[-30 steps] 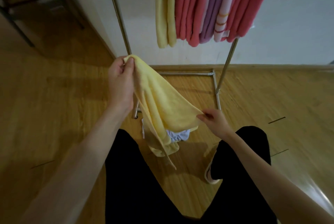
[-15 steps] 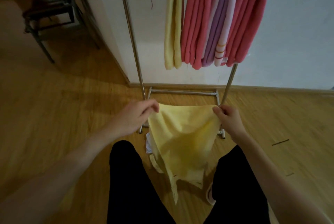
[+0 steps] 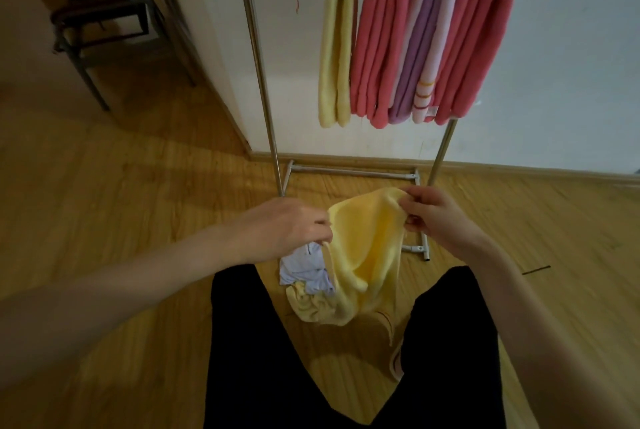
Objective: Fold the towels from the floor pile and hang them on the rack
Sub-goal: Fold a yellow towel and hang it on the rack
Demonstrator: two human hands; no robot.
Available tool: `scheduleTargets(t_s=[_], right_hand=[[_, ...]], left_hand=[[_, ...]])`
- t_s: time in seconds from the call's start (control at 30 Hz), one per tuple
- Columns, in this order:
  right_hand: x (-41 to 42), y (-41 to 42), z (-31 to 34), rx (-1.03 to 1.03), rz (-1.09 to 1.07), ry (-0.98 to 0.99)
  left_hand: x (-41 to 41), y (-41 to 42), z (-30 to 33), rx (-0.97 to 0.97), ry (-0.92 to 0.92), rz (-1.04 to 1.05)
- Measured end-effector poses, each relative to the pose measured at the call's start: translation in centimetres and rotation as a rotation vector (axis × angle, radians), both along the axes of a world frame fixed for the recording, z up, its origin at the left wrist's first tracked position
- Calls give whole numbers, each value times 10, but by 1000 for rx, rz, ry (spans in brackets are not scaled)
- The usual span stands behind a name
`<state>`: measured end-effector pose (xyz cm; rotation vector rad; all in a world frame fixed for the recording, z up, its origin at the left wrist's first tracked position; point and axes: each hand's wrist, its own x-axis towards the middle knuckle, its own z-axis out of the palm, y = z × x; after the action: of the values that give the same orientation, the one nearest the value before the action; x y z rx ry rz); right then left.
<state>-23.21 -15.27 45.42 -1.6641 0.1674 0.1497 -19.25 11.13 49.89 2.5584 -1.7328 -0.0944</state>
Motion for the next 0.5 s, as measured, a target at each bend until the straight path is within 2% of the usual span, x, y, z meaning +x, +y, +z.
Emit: scheduleTargets(t_s=[0.07, 0.13, 0.3, 0.5], right_hand=[[-3, 1, 2, -30, 14, -39], [-5, 4, 5, -1, 11, -61], [-7, 17, 12, 98, 3, -118], [-7, 26, 25, 26, -3, -253]], left_hand=[[5, -6, 7, -143, -59, -13], [6, -13, 13, -192, -99, -63], [7, -28, 27, -346, 159, -21], [11, -42, 36, -562, 319, 77]])
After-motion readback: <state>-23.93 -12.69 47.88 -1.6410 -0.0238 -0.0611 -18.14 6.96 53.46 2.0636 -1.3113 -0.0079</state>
